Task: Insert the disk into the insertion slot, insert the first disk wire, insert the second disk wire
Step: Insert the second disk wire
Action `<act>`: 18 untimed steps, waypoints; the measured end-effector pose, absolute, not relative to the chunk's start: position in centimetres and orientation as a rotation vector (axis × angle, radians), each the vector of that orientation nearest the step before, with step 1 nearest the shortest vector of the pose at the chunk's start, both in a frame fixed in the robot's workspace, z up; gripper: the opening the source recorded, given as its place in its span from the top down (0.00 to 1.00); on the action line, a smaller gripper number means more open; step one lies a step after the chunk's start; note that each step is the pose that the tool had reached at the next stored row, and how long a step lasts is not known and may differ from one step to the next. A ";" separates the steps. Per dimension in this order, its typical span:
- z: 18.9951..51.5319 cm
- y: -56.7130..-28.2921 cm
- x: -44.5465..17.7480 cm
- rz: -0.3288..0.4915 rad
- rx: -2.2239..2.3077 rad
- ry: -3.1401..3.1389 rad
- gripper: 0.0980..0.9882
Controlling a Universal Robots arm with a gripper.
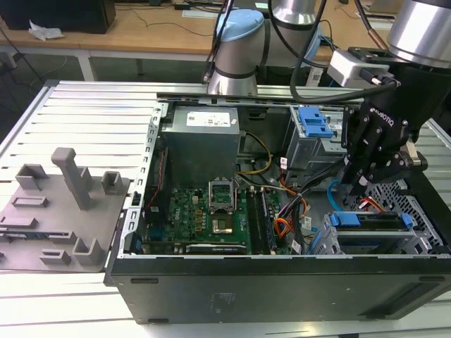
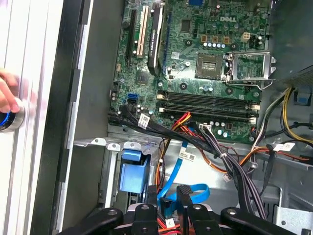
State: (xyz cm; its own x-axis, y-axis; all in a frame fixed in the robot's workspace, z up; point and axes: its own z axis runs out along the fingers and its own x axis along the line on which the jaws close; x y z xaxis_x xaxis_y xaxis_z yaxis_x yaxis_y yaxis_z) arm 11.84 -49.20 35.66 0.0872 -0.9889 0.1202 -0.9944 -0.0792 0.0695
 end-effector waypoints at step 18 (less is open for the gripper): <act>35.6 -51.8 11.8 -0.059 2.258 -2.115 0.93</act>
